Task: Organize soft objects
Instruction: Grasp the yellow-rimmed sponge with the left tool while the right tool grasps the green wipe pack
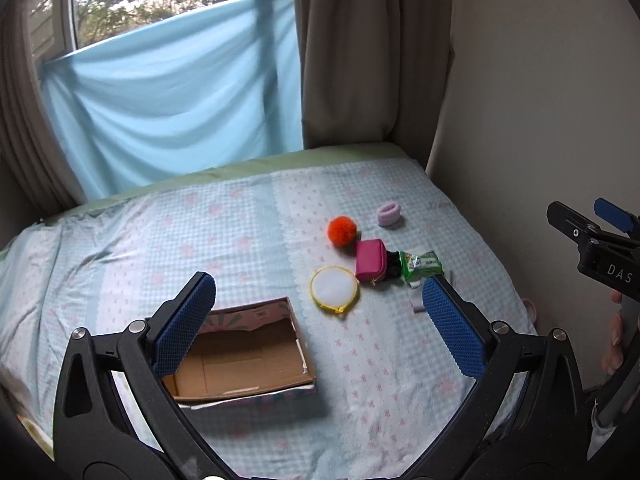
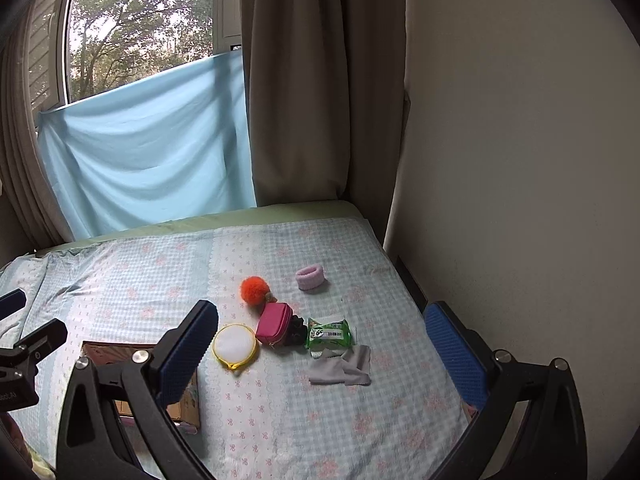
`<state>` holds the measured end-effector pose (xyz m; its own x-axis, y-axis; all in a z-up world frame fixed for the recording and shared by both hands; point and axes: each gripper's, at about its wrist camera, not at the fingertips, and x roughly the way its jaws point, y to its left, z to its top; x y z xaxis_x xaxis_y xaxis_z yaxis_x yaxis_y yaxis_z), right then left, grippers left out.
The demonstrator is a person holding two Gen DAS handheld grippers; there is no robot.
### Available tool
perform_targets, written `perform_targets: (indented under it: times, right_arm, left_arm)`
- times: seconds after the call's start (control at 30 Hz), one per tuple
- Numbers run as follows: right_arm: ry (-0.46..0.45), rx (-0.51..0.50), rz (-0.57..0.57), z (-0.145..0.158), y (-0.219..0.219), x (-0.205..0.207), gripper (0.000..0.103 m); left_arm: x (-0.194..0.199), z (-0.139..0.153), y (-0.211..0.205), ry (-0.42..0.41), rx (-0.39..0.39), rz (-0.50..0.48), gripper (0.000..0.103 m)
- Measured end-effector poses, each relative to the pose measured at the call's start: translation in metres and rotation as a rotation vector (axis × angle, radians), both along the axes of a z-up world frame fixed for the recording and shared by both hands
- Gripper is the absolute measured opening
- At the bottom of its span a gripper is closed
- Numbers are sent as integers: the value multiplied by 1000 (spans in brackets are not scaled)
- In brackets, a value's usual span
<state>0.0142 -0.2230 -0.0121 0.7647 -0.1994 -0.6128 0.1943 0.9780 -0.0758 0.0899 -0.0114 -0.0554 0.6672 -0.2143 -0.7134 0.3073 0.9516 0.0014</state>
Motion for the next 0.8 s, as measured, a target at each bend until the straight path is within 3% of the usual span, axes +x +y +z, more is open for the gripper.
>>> perform_targets:
  times: [0.23,0.43,0.63,0.8]
  right_arm:
    - [100,57,-112,-44,-14,34,103]
    - [194,15,-131,-93,-36,75,103]
    - [289,-36,-9,-147,-63,118,103]
    - [373,-118,203,-198,-75,157,103]
  left_arm:
    - [80,-72,-27,194,32,-173,102]
    - [145,-158,-60,343,70,-216,102]
    - [192,-243,-89,513,110,-189,102]
    - [224,-307,-111,632,165,-168,102]
